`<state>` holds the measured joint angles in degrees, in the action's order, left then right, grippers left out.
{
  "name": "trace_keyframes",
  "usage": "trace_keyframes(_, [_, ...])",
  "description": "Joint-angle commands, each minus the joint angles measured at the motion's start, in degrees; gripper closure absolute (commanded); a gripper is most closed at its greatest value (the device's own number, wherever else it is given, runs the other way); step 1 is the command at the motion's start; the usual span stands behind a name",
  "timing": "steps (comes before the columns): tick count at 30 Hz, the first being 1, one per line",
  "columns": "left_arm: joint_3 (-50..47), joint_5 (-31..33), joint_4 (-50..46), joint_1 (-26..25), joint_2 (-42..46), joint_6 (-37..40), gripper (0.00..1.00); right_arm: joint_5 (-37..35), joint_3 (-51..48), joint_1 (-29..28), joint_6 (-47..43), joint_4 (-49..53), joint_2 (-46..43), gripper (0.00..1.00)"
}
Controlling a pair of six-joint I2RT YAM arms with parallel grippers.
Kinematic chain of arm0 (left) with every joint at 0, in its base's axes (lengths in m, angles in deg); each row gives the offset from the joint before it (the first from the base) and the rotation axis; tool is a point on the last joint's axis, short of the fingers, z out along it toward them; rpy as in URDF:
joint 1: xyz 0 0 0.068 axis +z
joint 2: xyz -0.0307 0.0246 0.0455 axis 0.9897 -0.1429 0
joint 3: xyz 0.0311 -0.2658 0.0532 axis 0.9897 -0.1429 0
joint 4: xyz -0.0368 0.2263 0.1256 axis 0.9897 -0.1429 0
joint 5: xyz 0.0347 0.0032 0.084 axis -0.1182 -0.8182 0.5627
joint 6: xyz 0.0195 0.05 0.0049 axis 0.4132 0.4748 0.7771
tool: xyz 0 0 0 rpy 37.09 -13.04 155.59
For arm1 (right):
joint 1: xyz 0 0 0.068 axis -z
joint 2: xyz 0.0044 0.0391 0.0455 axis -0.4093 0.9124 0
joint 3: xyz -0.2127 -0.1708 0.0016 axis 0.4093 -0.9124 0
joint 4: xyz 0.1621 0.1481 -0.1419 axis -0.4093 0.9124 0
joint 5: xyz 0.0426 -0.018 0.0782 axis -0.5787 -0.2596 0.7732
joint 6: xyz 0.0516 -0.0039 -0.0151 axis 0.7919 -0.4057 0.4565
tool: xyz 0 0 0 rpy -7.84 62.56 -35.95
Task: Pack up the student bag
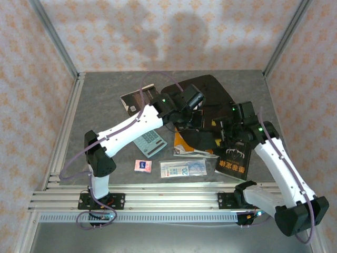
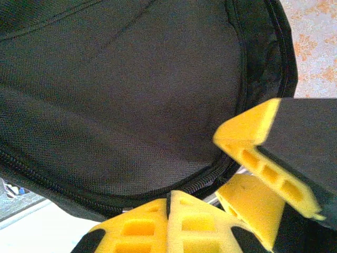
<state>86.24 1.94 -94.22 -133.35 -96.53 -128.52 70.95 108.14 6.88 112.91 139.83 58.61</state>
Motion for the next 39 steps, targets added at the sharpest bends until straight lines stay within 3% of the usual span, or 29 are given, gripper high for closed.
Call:
trace_keyframes(1, [2.2,0.6,-0.2,-0.5,1.7,-0.1,1.0,-2.5,-0.4,-0.6,-0.8,-0.6,1.5,0.53])
trace_keyframes(5, [1.3,5.5,-3.7,-0.3,2.8,2.3,1.0,-7.5,-0.5,-0.6,-3.1,3.9,1.4,0.88])
trace_keyframes(7, [-0.8,7.7,-4.7,0.3,4.0,2.8,1.0,-9.1,-0.9,-0.6,-3.7,5.3,1.3,1.0])
trace_keyframes(14, [-13.6,12.1,-1.9,6.0,10.5,2.5,1.0,-10.8,-2.2,-0.6,-5.5,6.9,0.9,1.0])
trace_keyframes(18, [-15.8,12.9,-0.7,9.6,11.8,3.9,1.0,-10.5,-2.9,-0.6,-6.7,7.0,0.8,1.0])
trace_keyframes(30, [-17.1,15.1,2.6,20.2,7.6,8.2,1.0,-10.4,-2.5,-0.6,-14.7,10.3,1.4,1.0])
trace_keyframes(39, [-6.4,18.0,0.5,24.5,-0.9,12.4,1.0,-5.9,-0.2,-0.7,-28.3,10.4,6.1,1.0])
